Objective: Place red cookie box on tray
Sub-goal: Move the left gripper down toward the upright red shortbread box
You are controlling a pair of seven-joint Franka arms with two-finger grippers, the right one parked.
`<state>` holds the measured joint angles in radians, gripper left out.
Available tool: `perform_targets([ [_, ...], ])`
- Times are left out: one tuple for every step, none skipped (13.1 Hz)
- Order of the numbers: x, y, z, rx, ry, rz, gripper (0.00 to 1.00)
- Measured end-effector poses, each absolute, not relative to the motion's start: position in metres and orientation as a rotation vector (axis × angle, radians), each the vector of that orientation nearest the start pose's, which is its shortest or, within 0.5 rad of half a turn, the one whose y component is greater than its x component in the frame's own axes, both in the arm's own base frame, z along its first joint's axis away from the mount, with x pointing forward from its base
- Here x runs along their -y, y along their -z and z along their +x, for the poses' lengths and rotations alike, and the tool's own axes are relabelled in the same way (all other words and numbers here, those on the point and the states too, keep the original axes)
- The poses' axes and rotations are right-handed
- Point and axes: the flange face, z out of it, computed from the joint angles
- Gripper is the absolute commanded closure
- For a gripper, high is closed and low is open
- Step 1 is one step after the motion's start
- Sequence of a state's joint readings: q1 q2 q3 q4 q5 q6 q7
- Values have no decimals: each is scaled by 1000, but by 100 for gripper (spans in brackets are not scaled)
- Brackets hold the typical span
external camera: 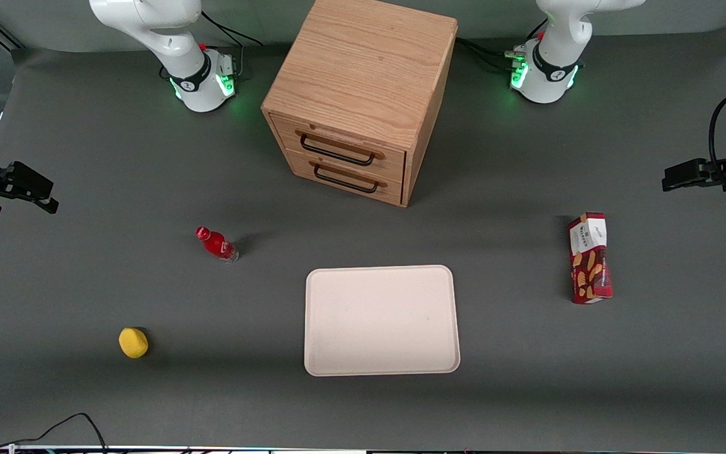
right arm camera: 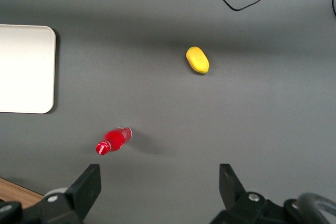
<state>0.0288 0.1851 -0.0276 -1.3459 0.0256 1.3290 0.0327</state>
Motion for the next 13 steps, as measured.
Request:
perform_targets([
  [-5, -604, 583, -45, -325, -3108, 0],
  [-5, -605, 581, -44, -349, -3105, 0],
  [-5, -606, 580, -44, -363, -3104, 0],
  [-6, -604, 579, -43, -372, -3103, 0],
  [-7, -599, 580, -39, -386, -3102, 0],
  [-9, -589, 584, -35, -394, -3101, 0],
  [-11, -572, 590, -34, -385, -3102, 0],
  [-11, -545, 598, -41, -363, -3104, 0],
  [-12, -509, 607, -61, -333, -3108, 0],
  [-12, -470, 613, -97, -297, -3113, 0],
  [-14, -430, 615, -132, -269, -3116, 0],
  [-18, -393, 616, -159, -243, -3117, 0],
  [-21, -361, 615, -177, -208, -3118, 0],
])
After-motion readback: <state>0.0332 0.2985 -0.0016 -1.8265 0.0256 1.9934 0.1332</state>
